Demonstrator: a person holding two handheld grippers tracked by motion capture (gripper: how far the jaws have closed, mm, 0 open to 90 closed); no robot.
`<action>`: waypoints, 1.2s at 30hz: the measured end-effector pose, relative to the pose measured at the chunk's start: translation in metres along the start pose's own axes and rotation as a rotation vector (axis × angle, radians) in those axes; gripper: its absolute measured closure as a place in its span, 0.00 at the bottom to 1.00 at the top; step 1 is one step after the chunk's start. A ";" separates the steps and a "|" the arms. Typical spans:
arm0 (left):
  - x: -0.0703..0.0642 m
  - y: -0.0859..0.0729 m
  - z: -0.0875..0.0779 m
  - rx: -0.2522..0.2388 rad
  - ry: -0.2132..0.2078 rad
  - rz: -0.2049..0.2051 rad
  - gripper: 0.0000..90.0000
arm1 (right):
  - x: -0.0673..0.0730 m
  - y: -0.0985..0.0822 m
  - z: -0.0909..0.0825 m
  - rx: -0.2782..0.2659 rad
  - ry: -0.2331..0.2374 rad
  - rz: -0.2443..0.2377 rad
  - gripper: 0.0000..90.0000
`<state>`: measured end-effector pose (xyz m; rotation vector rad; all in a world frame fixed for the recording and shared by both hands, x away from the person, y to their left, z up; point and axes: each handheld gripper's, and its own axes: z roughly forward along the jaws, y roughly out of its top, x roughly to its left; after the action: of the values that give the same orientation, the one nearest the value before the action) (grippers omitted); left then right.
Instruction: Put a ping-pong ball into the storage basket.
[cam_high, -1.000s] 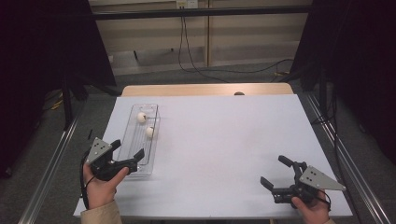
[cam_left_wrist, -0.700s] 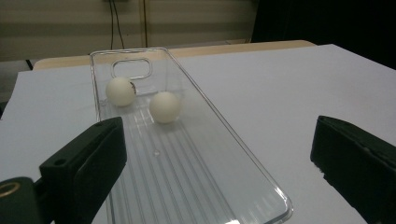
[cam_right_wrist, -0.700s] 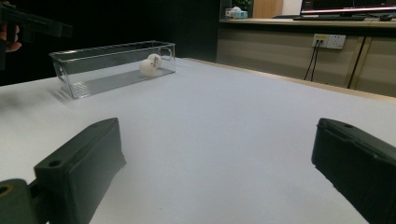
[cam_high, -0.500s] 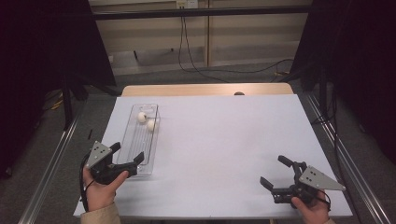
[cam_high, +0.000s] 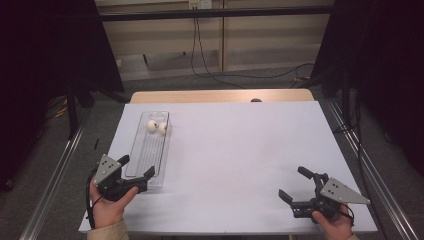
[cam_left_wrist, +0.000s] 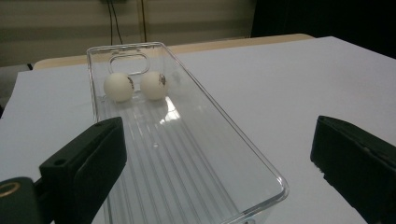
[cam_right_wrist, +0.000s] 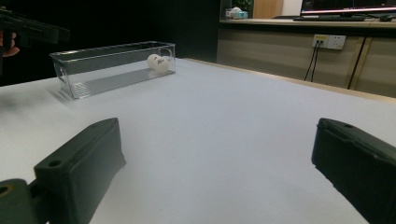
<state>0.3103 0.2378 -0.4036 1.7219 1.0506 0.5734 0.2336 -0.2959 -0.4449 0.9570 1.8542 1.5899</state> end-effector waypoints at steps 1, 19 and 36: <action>0.000 -0.001 0.000 0.000 0.000 0.003 0.04 | 0.000 0.000 0.000 0.000 0.000 0.000 0.02; 0.001 -0.008 -0.005 -0.020 0.008 -0.005 0.04 | 0.000 0.000 0.000 -0.001 0.002 0.001 0.02; 0.000 -0.013 -0.007 -0.016 0.015 -0.003 0.04 | 0.001 0.000 0.001 0.001 0.005 -0.001 0.02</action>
<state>0.3003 0.2432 -0.4128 1.7036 1.0560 0.5917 0.2336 -0.2949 -0.4447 0.9529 1.8588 1.5924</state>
